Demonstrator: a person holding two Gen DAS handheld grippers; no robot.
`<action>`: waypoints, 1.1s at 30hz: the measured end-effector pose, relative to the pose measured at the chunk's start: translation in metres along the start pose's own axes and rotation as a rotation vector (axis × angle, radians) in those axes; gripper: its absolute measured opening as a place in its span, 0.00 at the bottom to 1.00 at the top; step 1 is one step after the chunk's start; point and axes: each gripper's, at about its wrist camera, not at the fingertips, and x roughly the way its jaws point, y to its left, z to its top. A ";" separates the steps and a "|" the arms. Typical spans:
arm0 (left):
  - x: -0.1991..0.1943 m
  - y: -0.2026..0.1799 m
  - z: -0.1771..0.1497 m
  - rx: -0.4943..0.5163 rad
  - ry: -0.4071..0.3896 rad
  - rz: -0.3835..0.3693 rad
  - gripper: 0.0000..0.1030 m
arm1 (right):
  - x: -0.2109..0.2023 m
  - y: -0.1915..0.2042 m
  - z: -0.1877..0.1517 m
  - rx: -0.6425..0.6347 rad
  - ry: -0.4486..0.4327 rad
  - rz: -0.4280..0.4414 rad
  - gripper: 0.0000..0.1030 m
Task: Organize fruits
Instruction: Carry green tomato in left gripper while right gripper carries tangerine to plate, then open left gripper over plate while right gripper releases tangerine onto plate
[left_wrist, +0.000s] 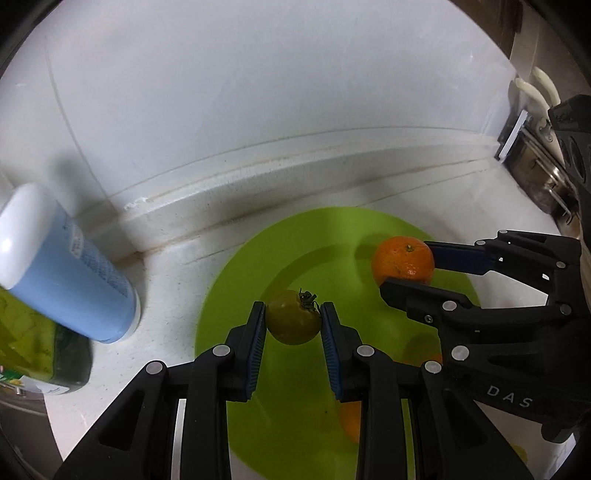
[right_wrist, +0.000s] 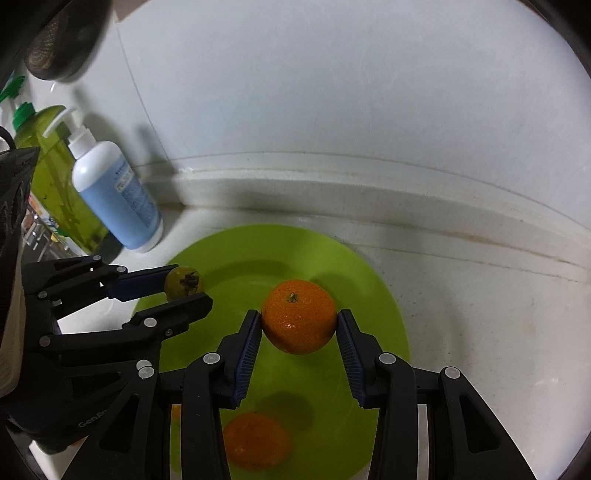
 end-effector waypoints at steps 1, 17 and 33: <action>0.003 0.000 0.000 -0.001 0.007 -0.001 0.29 | 0.002 -0.001 0.000 0.002 0.006 0.001 0.42; 0.023 -0.001 0.003 -0.015 0.047 -0.002 0.29 | 0.021 -0.004 0.000 0.017 0.033 0.020 0.42; -0.041 -0.002 -0.005 -0.018 -0.055 0.043 0.48 | -0.035 0.002 -0.006 0.030 -0.079 0.001 0.47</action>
